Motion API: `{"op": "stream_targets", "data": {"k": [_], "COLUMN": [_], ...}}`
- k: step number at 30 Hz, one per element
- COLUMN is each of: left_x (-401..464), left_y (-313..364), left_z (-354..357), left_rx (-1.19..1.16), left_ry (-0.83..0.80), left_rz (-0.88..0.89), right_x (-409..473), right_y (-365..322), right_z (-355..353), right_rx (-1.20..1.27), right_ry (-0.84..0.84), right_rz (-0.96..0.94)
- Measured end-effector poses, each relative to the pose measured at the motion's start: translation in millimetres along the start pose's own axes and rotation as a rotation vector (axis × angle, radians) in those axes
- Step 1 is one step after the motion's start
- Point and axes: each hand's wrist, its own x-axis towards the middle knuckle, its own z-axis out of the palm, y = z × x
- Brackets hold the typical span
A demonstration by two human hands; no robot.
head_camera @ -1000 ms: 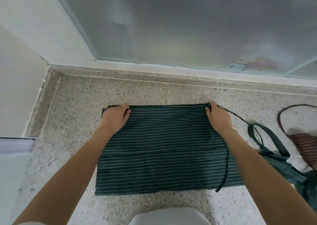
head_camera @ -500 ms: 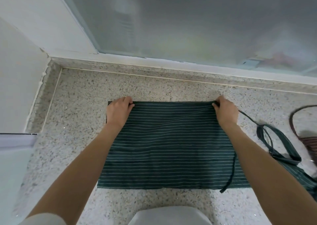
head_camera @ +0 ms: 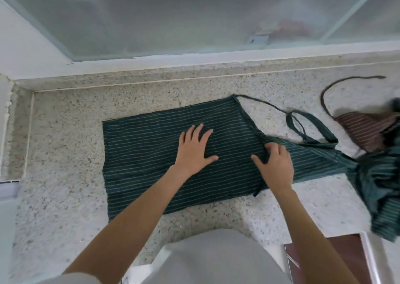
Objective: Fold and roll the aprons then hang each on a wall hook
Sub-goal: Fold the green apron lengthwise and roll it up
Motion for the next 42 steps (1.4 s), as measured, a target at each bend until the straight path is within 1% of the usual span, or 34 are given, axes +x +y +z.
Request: {"op": "stream_targets", "data": {"k": [2, 4, 5, 7, 10, 13, 15, 17, 20, 21, 23, 25, 27, 30, 32, 34, 36, 40, 42], "left_x": [1.7, 3.0, 3.7, 4.8, 6.4, 8.2, 12.1, 17.5, 27.9, 31.1, 40.0, 48.5, 58.1, 66.9, 70.5, 73.1, 75.4, 76.2, 74.3], "left_y": [11.7, 14.9, 18.6, 20.6, 20.7, 38.0, 60.6, 81.5, 114.0, 121.6, 137.5, 147.4, 155.0, 160.6, 162.0, 161.4, 161.0, 161.3, 170.1], "left_z": [9.7, 17.6, 21.2, 24.2, 21.4, 24.6, 29.9, 34.7, 43.4, 45.0, 47.8, 47.9, 47.1, 44.6, 43.3, 42.4, 43.1, 42.2, 41.5], "left_rx": [0.023, 0.059, 0.082, 0.104, 0.129, 0.146, 0.094, 0.031, 0.009, 0.004, 0.014, 0.045, 0.059, 0.040, 0.029, 0.046, 0.064, 0.102, 0.142], "left_ry": [-0.097, -0.141, -0.147, -0.157, -0.148, -0.090, -0.070, -0.076, -0.032, -0.014, 0.013, 0.031, 0.019, -0.002, -0.006, -0.033, -0.050, -0.031, 0.004], "left_rz": [-0.043, -0.064, -0.068, -0.085, -0.101, -0.013, 0.008, 0.001, 0.014, 0.023, 0.043, 0.068, 0.070, 0.039, 0.029, 0.029, 0.036, 0.043, 0.110], "right_x": [-18.2, -22.9, -22.1, -12.4, 21.2, 63.5, 81.6, 82.0, 58.1, 48.9, 38.2, 37.6, 45.8, 58.3, 64.6, 72.8, 83.0, 96.1, 97.4], "right_y": [13.4, 20.0, 25.3, 32.0, 37.6, 49.3, 63.7, 81.9, 126.3, 138.8, 158.4, 168.6, 176.2, 187.8, 197.1, 203.7, 206.1, 203.0, 204.5], "right_z": [3.9, 7.7, 6.5, 1.2, -22.5, -50.7, -63.9, -68.7, -67.6, -66.0, -61.7, -54.9, -54.6, -62.2, -69.3, -73.6, -77.8, -81.2, -78.5], "right_rx": [-0.032, -0.019, -0.007, 0.061, 0.289, 0.404, 0.434, 0.375, 0.161, 0.081, -0.084, -0.190, -0.195, -0.084, 0.011, 0.051, -0.001, -0.100, -0.075], "right_ry": [-0.165, -0.258, -0.268, -0.221, -0.053, 0.102, 0.107, 0.096, 0.146, 0.135, 0.028, -0.057, -0.057, -0.079, -0.126, -0.177, -0.226, -0.243, -0.240], "right_rz": [0.110, 0.096, 0.060, -0.001, -0.002, -0.032, -0.104, -0.171, -0.195, -0.184, -0.143, -0.141, -0.194, -0.292, -0.265, -0.209, -0.182, -0.164, -0.167]}}
